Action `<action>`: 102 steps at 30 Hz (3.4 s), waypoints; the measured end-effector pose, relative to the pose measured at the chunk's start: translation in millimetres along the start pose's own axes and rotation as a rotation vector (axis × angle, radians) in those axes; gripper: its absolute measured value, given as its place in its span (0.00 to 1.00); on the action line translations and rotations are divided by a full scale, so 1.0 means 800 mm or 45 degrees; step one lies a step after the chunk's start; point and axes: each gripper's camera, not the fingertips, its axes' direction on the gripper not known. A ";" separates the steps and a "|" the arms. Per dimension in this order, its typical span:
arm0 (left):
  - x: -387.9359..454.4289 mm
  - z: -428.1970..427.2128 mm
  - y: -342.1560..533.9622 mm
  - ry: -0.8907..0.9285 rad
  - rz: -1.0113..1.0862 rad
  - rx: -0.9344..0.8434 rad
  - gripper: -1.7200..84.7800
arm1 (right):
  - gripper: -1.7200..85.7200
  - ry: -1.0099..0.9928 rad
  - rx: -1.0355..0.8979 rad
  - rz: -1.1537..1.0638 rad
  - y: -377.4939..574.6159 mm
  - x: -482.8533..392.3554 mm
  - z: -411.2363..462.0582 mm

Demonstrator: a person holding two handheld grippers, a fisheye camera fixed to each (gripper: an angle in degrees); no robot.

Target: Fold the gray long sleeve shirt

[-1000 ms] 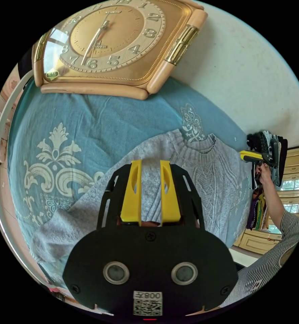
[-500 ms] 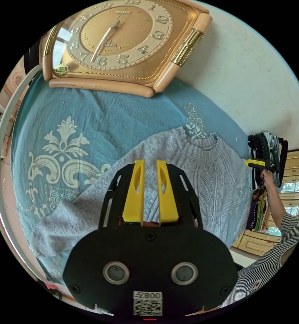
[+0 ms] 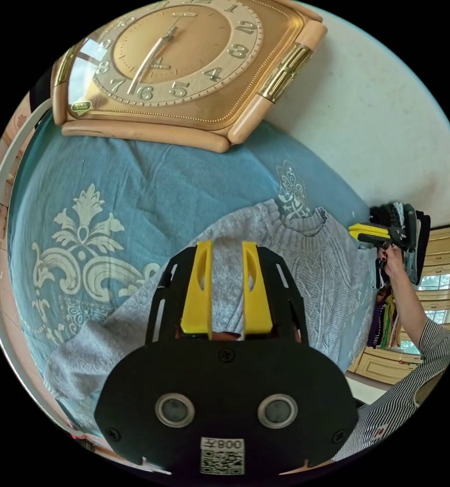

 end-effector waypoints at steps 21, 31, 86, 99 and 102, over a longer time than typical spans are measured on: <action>-0.004 -0.026 0.091 0.028 0.004 0.171 0.09 | 0.04 -0.009 0.110 0.203 0.090 -0.048 -0.057; 0.013 0.019 0.240 -0.031 -0.016 -0.080 0.04 | 0.02 0.045 0.052 -0.053 0.242 -0.202 -0.049; 0.584 -0.013 0.365 0.198 0.101 -0.196 0.07 | 0.02 -0.394 0.170 0.747 1.035 -0.256 0.104; 1.093 0.087 0.133 0.520 1.174 -0.210 0.12 | 0.03 -0.327 0.366 0.913 1.185 -0.210 0.151; 1.184 0.108 0.101 0.419 1.295 -0.257 0.13 | 0.03 -0.358 0.421 0.932 1.212 -0.201 0.166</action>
